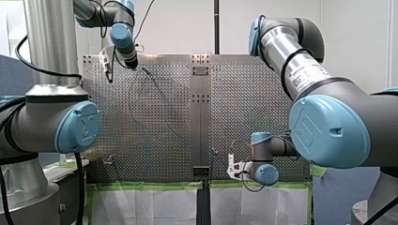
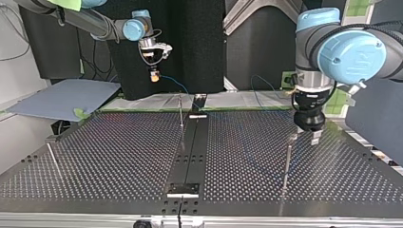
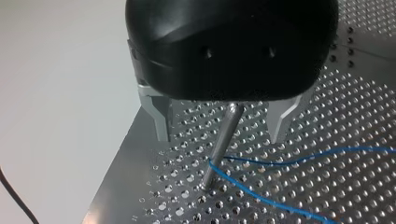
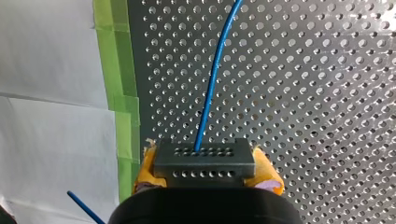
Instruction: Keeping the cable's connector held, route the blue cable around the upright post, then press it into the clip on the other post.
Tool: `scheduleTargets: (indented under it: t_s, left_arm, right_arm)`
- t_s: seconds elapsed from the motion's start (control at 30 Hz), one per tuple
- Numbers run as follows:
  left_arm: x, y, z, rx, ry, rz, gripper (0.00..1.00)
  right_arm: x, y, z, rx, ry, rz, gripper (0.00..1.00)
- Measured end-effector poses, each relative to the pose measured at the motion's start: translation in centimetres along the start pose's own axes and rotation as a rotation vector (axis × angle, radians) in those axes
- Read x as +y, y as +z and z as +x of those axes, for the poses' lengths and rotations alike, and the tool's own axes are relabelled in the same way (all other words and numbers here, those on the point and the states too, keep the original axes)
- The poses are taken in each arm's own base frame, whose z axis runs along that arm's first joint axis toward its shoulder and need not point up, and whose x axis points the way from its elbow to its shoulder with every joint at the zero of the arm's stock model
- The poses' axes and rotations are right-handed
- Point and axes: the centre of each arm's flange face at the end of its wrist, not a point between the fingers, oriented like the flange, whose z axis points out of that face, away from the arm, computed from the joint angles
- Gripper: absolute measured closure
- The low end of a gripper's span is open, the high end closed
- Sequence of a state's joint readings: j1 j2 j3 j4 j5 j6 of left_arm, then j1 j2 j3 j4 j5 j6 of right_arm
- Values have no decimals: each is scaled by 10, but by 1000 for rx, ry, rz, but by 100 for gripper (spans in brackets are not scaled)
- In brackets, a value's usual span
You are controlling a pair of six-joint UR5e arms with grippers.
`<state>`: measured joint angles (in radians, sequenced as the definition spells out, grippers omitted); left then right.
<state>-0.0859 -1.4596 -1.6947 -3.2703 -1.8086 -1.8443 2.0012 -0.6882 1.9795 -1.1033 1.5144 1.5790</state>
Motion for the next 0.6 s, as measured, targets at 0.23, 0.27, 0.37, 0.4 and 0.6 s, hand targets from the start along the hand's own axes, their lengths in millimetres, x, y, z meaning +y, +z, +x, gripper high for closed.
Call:
scheduleTargets:
  t_s: [0.23, 0.27, 0.37, 0.4, 0.6]
  left_arm:
    - [1, 0, 0, 0, 66, -8, 0]
    - [1, 0, 0, 0, 78, -8, 0]
    - [1, 0, 0, 1, 109, -7, 0]
    - [0, -1, 0, 1, 117, -6, 0]
    - [-10, -5, 3, 5, 172, 42, 0]
  right_arm:
    - [0, 2, 1, 2, 0, 0, 100]
    - [0, 2, 1, 2, 0, 0, 100]
    - [0, 2, 1, 1, 0, 0, 100]
    - [0, 2, 1, 1, 0, 0, 100]
    - [0, 2, 1, 0, 0, 0, 100]
